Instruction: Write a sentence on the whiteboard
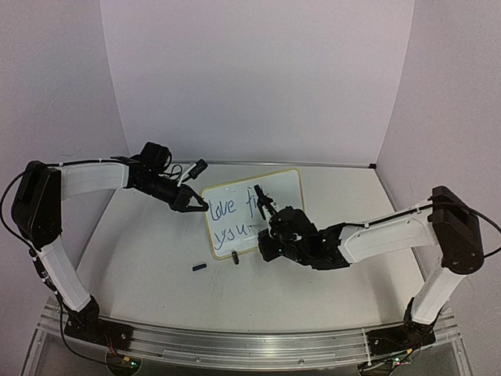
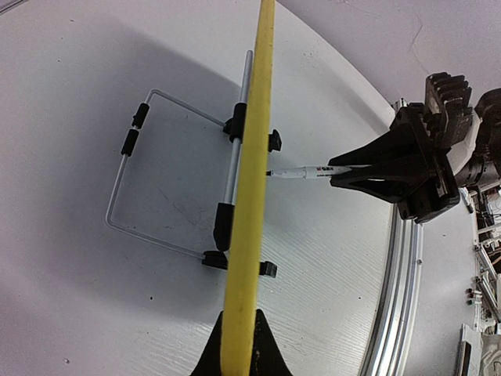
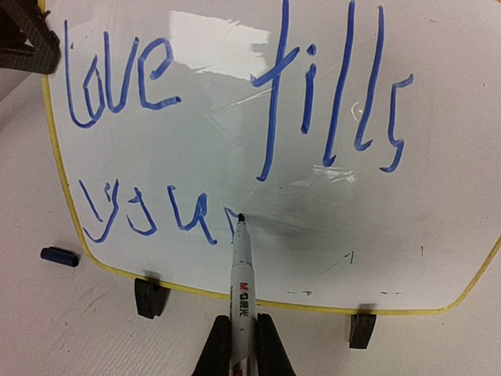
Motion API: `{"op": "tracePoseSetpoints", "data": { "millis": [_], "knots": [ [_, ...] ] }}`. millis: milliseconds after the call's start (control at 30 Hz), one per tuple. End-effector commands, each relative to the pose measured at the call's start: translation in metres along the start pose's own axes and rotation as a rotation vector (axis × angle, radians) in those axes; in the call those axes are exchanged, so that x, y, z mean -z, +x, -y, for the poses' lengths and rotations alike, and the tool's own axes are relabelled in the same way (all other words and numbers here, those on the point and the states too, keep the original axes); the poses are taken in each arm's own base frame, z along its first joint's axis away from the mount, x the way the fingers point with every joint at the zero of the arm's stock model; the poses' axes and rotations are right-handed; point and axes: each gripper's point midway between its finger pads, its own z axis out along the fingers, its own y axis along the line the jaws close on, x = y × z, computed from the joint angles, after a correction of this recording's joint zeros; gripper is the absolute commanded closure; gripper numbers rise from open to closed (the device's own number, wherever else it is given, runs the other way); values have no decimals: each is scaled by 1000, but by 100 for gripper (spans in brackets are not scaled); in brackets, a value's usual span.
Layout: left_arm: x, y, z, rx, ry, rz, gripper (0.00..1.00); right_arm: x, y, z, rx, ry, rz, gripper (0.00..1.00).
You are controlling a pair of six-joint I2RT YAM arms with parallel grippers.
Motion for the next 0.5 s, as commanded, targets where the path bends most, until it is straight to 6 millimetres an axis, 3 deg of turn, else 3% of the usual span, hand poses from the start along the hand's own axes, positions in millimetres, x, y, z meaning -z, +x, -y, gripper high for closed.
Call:
{"op": "tracePoseSetpoints", "data": {
  "millis": [0, 133, 467],
  "knots": [
    [5, -4, -6, -65, -83, -23, 100, 18, -30, -2, -23, -37, 77, 100],
    [4, -3, -7, -63, -84, -25, 100, 22, -35, -8, -17, -64, 85, 100],
    [3, -3, -7, -63, -84, -27, 100, 7, -34, -14, -7, -57, 72, 100]
  ]
}}
